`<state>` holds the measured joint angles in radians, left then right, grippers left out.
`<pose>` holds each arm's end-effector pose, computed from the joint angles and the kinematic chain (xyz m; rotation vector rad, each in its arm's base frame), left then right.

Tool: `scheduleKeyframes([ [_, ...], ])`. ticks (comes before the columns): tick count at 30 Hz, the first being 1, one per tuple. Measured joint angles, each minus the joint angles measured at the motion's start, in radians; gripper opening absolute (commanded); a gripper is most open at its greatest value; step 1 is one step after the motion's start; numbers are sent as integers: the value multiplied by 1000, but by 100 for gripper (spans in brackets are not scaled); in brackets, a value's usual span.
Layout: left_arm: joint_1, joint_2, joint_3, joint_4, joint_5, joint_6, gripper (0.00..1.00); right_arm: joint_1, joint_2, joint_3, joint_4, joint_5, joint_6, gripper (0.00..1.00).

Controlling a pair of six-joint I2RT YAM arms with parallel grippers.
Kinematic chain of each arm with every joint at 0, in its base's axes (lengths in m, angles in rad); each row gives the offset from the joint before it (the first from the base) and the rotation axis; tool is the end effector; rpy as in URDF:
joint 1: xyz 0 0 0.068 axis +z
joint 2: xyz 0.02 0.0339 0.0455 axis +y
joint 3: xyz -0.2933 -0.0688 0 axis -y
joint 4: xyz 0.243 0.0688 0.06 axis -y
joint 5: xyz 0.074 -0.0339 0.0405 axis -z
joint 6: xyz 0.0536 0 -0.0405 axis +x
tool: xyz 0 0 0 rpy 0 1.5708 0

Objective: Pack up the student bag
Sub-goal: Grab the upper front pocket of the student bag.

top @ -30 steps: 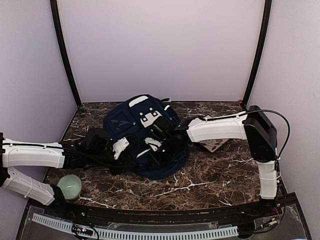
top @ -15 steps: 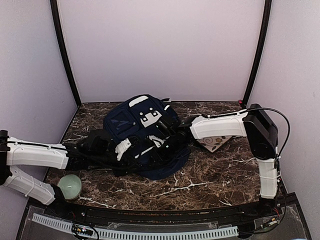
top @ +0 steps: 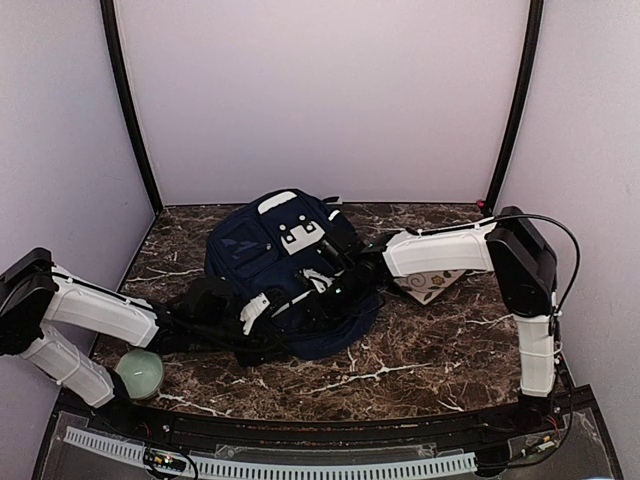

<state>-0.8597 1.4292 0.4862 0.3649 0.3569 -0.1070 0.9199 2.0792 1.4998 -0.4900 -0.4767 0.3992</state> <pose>0.1646 -0.2198 0.1746 1.0312 2.0115 -0.9255 0.2576 0.3788 0.1802 -0.9101 2.7236 1.0001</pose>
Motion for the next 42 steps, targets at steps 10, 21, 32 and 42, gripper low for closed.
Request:
scheduleKeyframes([
  [10,-16,63,-10,56,26,-12,36,1,47,42,-19,5,-23,22],
  [21,-16,8,-14,28,22,1,36,1,0,8,-21,45,-84,0],
  [32,-16,-167,-6,-63,-92,87,42,-6,-165,-51,-26,88,-152,0],
  [42,-16,-166,12,-19,-206,301,43,-8,-177,-81,-1,80,-206,0],
])
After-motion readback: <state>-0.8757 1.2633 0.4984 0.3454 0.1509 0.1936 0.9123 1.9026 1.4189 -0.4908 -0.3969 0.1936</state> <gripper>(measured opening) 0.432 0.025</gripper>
